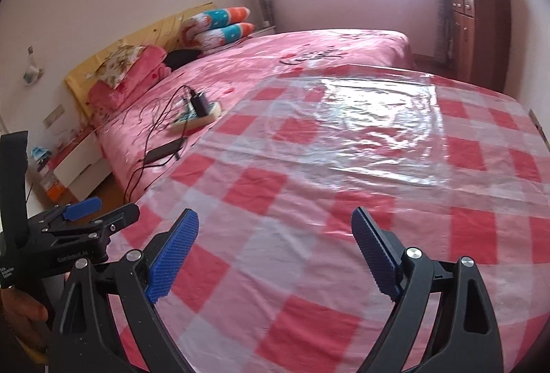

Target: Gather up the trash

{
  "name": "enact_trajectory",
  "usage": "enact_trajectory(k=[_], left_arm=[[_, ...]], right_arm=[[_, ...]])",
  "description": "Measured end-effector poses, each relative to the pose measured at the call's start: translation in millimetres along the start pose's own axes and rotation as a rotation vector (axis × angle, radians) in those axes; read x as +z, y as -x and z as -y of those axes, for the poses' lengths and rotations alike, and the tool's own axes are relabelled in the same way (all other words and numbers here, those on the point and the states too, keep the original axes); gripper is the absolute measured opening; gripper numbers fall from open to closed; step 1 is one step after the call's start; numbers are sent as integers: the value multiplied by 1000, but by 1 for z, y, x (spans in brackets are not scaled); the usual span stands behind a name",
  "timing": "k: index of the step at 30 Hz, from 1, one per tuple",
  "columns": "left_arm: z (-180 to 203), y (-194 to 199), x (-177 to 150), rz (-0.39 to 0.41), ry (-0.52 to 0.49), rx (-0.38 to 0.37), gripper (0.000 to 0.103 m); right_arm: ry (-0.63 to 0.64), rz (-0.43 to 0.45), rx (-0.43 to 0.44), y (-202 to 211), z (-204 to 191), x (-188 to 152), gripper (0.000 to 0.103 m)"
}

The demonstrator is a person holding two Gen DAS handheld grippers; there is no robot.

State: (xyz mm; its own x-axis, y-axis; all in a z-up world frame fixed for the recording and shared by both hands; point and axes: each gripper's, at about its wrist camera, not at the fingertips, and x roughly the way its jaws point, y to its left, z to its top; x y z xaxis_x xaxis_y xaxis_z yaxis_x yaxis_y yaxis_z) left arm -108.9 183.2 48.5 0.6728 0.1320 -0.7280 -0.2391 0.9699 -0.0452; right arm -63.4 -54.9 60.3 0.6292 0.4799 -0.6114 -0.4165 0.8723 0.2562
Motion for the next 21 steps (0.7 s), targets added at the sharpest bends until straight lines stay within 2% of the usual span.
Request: enact_trajectory(k=[13, 21], left_arm=[[68, -13, 15, 8, -72, -60, 95], [106, -17, 25, 33, -110, -65, 96]], right_arm=[[-42, 77, -127, 25, 47, 4, 89], [-69, 134, -197, 42, 73, 4, 89]])
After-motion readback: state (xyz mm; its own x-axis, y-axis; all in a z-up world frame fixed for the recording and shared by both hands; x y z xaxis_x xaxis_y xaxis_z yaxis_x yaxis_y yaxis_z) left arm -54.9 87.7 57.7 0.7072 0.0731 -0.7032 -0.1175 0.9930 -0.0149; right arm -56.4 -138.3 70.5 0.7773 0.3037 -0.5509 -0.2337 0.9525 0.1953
